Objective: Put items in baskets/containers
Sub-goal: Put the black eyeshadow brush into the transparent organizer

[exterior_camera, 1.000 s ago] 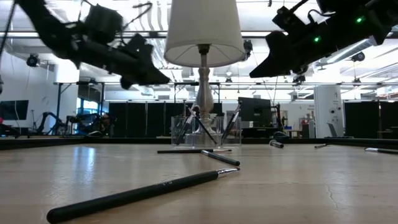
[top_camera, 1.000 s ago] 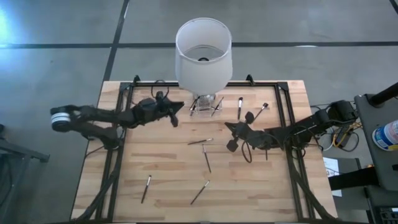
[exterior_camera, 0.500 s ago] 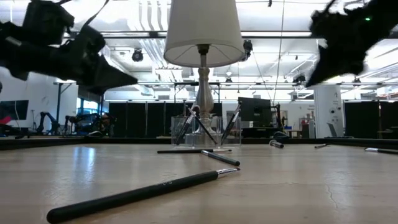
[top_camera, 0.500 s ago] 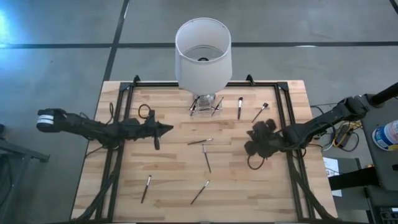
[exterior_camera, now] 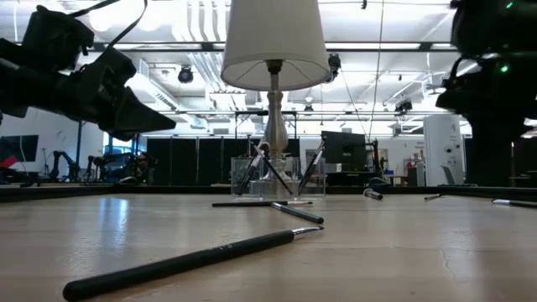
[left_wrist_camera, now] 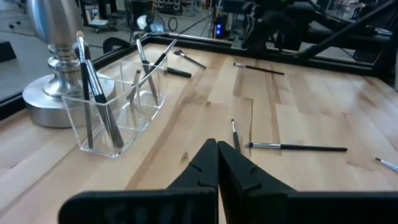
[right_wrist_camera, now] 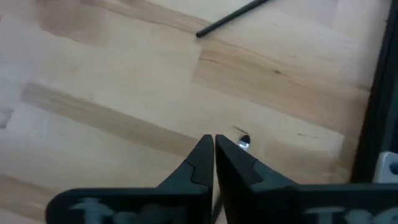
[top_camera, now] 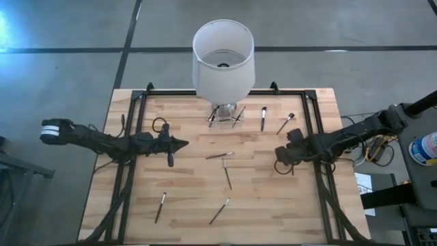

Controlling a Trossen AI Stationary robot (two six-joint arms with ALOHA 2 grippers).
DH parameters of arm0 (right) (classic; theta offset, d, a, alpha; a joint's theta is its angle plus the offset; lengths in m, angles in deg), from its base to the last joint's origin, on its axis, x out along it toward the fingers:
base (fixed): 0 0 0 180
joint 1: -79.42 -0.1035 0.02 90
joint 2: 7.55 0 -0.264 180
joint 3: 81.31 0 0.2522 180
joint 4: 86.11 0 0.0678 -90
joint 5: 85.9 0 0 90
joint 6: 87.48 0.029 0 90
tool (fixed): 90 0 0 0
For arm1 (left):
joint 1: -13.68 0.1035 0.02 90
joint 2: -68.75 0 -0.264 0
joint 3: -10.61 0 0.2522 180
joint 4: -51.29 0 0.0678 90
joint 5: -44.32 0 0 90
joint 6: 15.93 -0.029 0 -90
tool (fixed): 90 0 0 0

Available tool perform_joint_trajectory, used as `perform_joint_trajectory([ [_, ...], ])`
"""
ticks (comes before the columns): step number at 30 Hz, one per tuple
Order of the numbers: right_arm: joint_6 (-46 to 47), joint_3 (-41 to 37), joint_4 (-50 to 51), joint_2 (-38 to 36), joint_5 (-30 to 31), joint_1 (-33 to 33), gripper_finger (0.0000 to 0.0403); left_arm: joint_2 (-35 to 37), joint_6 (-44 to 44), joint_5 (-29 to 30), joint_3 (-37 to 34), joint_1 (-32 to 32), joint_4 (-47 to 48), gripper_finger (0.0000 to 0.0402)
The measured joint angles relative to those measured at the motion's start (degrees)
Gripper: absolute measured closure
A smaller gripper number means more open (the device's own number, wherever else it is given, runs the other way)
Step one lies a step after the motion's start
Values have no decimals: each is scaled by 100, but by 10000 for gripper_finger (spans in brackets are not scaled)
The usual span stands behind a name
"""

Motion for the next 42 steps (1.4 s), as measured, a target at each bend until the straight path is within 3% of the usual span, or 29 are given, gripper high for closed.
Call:
perform_joint_trajectory([
  [10,-740,-50,-164,161,-699,1191,319,-50,72,-6,-8,-2,32,401],
  [17,-1349,-203,-344,408,-1242,2017,295,-53,114,-6,-8,-2,88,401],
  [28,-1655,-776,-883,394,-1819,2327,273,-61,127,-8,-8,-2,153,401],
  [34,-1682,-843,-1017,344,-1880,2330,277,-61,127,-7,-8,0,153,401],
  [42,-1746,-849,-1231,325,-1999,2330,334,-59,127,-6,-8,0,183,401],
])
